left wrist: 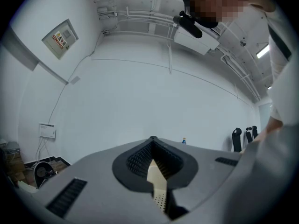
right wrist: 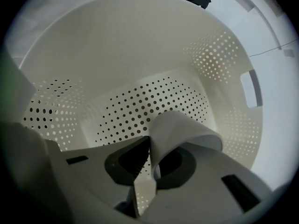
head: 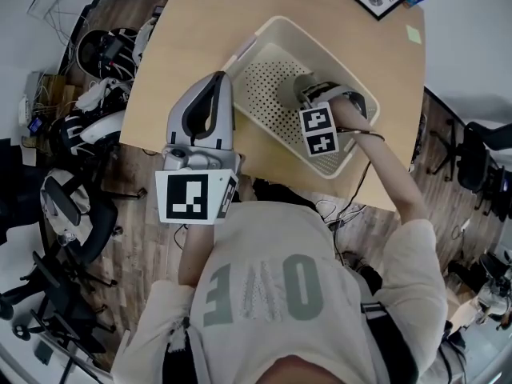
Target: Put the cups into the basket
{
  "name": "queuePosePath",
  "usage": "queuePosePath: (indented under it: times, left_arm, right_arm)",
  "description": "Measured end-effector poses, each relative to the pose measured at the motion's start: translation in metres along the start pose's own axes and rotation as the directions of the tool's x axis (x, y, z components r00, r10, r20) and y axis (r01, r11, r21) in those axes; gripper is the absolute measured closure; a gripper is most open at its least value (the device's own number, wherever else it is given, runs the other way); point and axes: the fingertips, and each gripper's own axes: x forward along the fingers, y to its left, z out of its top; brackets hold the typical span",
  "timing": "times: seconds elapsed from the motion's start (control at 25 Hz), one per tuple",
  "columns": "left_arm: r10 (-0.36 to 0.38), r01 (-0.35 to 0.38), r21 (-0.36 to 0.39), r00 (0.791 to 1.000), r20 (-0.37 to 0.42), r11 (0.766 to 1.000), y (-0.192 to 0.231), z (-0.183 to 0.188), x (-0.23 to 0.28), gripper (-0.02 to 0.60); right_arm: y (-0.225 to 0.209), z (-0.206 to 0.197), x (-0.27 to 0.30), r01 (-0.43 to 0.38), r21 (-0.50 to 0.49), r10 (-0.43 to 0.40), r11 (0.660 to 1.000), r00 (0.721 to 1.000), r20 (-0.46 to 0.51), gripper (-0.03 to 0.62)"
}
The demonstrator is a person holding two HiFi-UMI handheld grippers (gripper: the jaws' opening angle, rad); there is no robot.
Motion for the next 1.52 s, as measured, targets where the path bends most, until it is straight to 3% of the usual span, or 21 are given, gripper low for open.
queuePosePath:
  times: [0.24,0.4,0.6,0.8,0.88,0.96,1.0,1.08,1.16,1.28,1.44,1.52]
  left_arm:
    - [-0.008,0.008,-0.001,1.0,0.0,1.0,0.002,-0.001,0.004,0.574]
    - [-0.014,0.014,-0.002,1.0,0.001,1.0,0.003,-0.001,0.006,0.574]
    - [-0.022,0.022,-0.001,1.0,0.004,1.0,0.002,0.001,0.006,0.574]
    - [-0.034,0.034,0.001,0.999,0.02,0.999,0.0,0.006,0.001,0.574]
    - [-0.044,0.044,0.002,0.999,0.026,0.999,-0.001,0.009,-0.001,0.574]
    - [-0.057,0.057,0.006,0.998,0.033,0.998,-0.003,0.012,-0.002,0.574]
    - [-0.065,0.065,0.01,0.997,0.037,0.998,-0.005,0.014,-0.002,0.574]
    - [-0.082,0.081,0.019,0.996,0.047,0.997,-0.009,0.019,-0.003,0.574]
    - [-0.1,0.098,0.028,0.993,0.059,0.995,-0.013,0.024,-0.004,0.574]
    - [-0.131,0.127,0.049,0.989,0.075,0.991,-0.022,0.034,-0.004,0.574]
    - [-0.174,0.167,0.073,0.98,0.099,0.983,-0.037,0.05,0.0,0.574]
    - [-0.197,0.188,0.085,0.974,0.113,0.978,-0.046,0.059,0.002,0.574]
  right_arm:
    - [-0.004,0.003,0.0,0.019,0.072,-0.022,0.997,0.999,0.039,0.554]
    - [-0.013,0.004,-0.003,0.088,0.127,-0.096,0.988,0.994,0.053,0.519]
    - [-0.024,0.011,-0.017,0.086,0.237,-0.114,0.968,0.988,0.106,0.47]
    - [-0.032,0.014,-0.047,0.11,0.293,-0.156,0.95,0.978,0.136,0.462]
    - [-0.039,0.016,-0.067,0.139,0.343,-0.202,0.929,0.967,0.155,0.469]
    - [-0.051,0.015,-0.092,0.195,0.394,-0.273,0.898,0.95,0.151,0.597]
    - [-0.057,0.015,-0.107,0.222,0.422,-0.311,0.879,0.938,0.153,0.597]
    - [-0.071,0.018,-0.142,0.276,0.495,-0.409,0.824,0.894,0.183,0.597]
    - [-0.087,0.021,-0.181,0.343,0.573,-0.539,0.744,0.815,0.213,0.597]
    - [-0.104,0.022,-0.244,0.428,0.69,-0.726,0.583,0.655,0.207,0.597]
    - [-0.104,0.016,-0.319,0.431,0.823,-0.872,0.371,0.467,0.149,0.597]
    - [-0.096,0.005,-0.351,0.412,0.88,-0.93,0.238,0.358,0.084,0.597]
